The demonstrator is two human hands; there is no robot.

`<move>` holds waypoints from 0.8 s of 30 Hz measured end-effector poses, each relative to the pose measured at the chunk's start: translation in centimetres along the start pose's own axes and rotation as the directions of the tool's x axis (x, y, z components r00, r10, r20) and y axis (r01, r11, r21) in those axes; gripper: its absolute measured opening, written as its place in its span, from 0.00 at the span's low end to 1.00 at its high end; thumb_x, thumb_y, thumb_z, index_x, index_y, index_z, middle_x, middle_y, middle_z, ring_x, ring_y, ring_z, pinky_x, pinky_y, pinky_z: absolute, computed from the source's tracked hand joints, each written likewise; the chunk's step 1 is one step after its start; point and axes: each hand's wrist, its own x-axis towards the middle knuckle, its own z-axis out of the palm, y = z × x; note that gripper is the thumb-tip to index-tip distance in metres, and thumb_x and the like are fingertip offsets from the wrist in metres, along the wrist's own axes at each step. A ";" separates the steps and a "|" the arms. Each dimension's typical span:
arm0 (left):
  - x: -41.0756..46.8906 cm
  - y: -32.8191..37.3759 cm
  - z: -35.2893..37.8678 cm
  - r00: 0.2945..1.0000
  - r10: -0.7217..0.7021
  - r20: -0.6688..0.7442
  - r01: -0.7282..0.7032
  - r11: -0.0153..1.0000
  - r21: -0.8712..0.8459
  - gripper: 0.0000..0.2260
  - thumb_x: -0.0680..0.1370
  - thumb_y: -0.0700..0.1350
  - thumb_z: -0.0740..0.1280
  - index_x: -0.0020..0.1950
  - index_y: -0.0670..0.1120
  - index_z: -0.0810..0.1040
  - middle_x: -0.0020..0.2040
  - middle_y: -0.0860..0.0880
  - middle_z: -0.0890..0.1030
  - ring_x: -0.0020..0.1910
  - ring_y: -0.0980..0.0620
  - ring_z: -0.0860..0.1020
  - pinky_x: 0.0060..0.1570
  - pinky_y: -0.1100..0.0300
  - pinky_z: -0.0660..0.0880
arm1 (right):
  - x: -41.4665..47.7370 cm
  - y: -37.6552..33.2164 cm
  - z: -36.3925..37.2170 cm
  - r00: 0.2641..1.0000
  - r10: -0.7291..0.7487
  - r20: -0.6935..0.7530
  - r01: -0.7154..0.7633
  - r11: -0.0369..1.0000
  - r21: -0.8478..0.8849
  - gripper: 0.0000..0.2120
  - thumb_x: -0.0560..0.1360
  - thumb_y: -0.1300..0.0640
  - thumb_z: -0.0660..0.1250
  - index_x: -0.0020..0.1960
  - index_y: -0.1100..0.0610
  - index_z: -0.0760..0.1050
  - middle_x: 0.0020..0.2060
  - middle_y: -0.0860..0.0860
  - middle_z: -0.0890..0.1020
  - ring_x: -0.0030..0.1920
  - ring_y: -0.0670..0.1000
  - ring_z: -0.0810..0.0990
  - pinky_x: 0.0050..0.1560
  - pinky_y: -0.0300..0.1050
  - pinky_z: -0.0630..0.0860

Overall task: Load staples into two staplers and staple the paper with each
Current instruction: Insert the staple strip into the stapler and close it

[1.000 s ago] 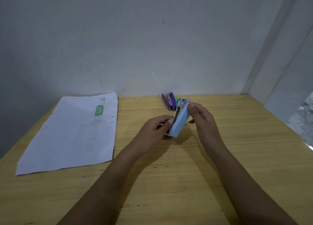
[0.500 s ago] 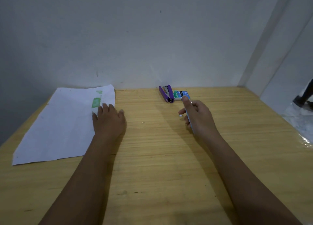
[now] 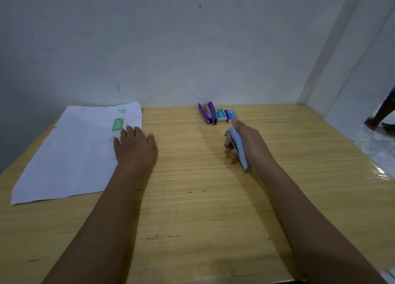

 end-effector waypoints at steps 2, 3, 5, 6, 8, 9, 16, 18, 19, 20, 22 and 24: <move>0.0 0.0 0.0 1.000 0.001 0.004 -0.001 1.000 0.002 0.26 0.82 0.53 0.48 0.75 0.39 0.55 0.77 0.39 0.54 0.77 0.41 0.51 0.74 0.44 0.47 | 0.0 -0.2 -0.1 0.999 0.035 0.016 -0.037 0.993 0.115 0.22 0.80 0.47 0.52 0.40 0.62 0.74 0.31 0.55 0.78 0.29 0.52 0.74 0.28 0.40 0.70; -0.1 0.0 -0.1 1.000 0.000 0.007 0.000 1.000 0.005 0.26 0.82 0.53 0.48 0.75 0.39 0.55 0.77 0.39 0.54 0.77 0.41 0.51 0.74 0.44 0.47 | 0.0 -0.2 -0.2 1.000 0.025 0.009 -0.026 0.988 0.152 0.22 0.79 0.48 0.51 0.39 0.61 0.74 0.30 0.55 0.78 0.29 0.51 0.73 0.29 0.40 0.71; 0.0 0.1 -0.1 1.000 -0.004 0.014 0.004 1.000 0.008 0.26 0.82 0.53 0.47 0.75 0.39 0.55 0.77 0.39 0.54 0.77 0.41 0.51 0.74 0.44 0.47 | 0.1 -0.1 -0.5 1.000 0.010 -0.003 -0.009 0.971 0.239 0.20 0.77 0.51 0.51 0.37 0.60 0.74 0.28 0.54 0.77 0.29 0.50 0.72 0.30 0.40 0.70; 0.0 0.1 -0.2 1.000 -0.006 0.017 0.006 1.000 0.009 0.26 0.82 0.52 0.47 0.75 0.39 0.55 0.77 0.39 0.54 0.77 0.41 0.51 0.74 0.44 0.47 | 0.1 -0.1 -0.7 1.000 0.013 -0.002 -0.012 0.952 0.305 0.19 0.76 0.52 0.51 0.36 0.60 0.74 0.27 0.54 0.77 0.28 0.50 0.71 0.30 0.40 0.70; 0.0 0.2 -0.3 1.000 -0.009 0.019 0.009 1.000 0.012 0.26 0.82 0.52 0.47 0.75 0.38 0.55 0.77 0.39 0.53 0.77 0.41 0.51 0.74 0.44 0.47 | 0.2 -0.4 -1.3 0.999 0.045 0.016 -0.046 0.864 0.501 0.15 0.73 0.54 0.53 0.35 0.61 0.72 0.27 0.55 0.75 0.29 0.51 0.71 0.30 0.40 0.71; 0.0 0.2 -0.3 1.000 -0.010 0.021 0.009 1.000 0.012 0.26 0.82 0.52 0.47 0.75 0.38 0.54 0.77 0.39 0.53 0.77 0.41 0.51 0.74 0.44 0.47 | 0.3 -0.5 -1.6 0.998 0.055 0.032 -0.064 0.802 0.593 0.15 0.72 0.55 0.53 0.35 0.62 0.72 0.28 0.55 0.75 0.28 0.51 0.71 0.30 0.38 0.72; 0.1 0.1 -0.2 0.999 -0.014 0.032 0.013 1.000 0.019 0.26 0.82 0.52 0.47 0.75 0.38 0.54 0.77 0.39 0.53 0.77 0.41 0.51 0.74 0.44 0.47 | 0.8 -0.4 -4.1 0.990 0.080 0.115 -0.140 0.541 0.829 0.15 0.76 0.51 0.58 0.38 0.60 0.75 0.26 0.50 0.74 0.24 0.48 0.72 0.28 0.35 0.72; 0.0 0.2 -0.2 0.999 -0.017 0.038 0.016 1.000 0.014 0.26 0.82 0.52 0.47 0.76 0.38 0.54 0.77 0.39 0.53 0.77 0.41 0.50 0.74 0.44 0.46 | 1.0 -0.1 -4.3 0.981 0.095 0.168 -0.191 0.382 0.904 0.16 0.77 0.54 0.56 0.38 0.61 0.75 0.26 0.50 0.76 0.24 0.49 0.74 0.27 0.35 0.74; 0.0 0.2 -0.3 0.999 -0.019 0.039 0.019 1.000 0.011 0.26 0.82 0.52 0.47 0.76 0.38 0.54 0.77 0.39 0.52 0.77 0.42 0.50 0.74 0.44 0.46 | 1.1 0.2 -4.3 0.982 0.110 0.155 -0.182 0.312 0.932 0.17 0.78 0.56 0.55 0.37 0.62 0.75 0.26 0.51 0.77 0.24 0.49 0.76 0.27 0.35 0.75; 0.0 0.3 -0.3 0.999 -0.020 0.038 0.020 1.000 0.010 0.26 0.82 0.52 0.47 0.76 0.38 0.54 0.77 0.39 0.52 0.77 0.42 0.50 0.74 0.44 0.46 | 1.2 0.3 -4.3 0.985 0.138 0.103 -0.139 0.285 0.948 0.18 0.79 0.58 0.53 0.37 0.62 0.75 0.25 0.51 0.79 0.24 0.49 0.78 0.27 0.37 0.77; 0.0 0.3 -0.3 0.999 -0.019 0.035 0.019 1.000 0.011 0.26 0.82 0.52 0.48 0.76 0.38 0.54 0.77 0.39 0.52 0.77 0.41 0.50 0.74 0.44 0.46 | 1.2 0.5 -4.2 0.985 0.173 0.017 -0.054 0.213 0.976 0.17 0.80 0.60 0.52 0.39 0.64 0.74 0.25 0.56 0.81 0.29 0.51 0.81 0.27 0.42 0.79; 0.0 0.2 -0.3 0.999 -0.018 0.036 0.017 1.000 0.011 0.26 0.82 0.52 0.48 0.76 0.38 0.54 0.77 0.39 0.52 0.77 0.41 0.50 0.74 0.44 0.46 | 0.9 0.6 -4.3 0.972 0.192 0.136 -0.137 -0.011 0.991 0.19 0.80 0.57 0.54 0.42 0.70 0.76 0.33 0.64 0.82 0.38 0.54 0.81 0.23 0.45 0.78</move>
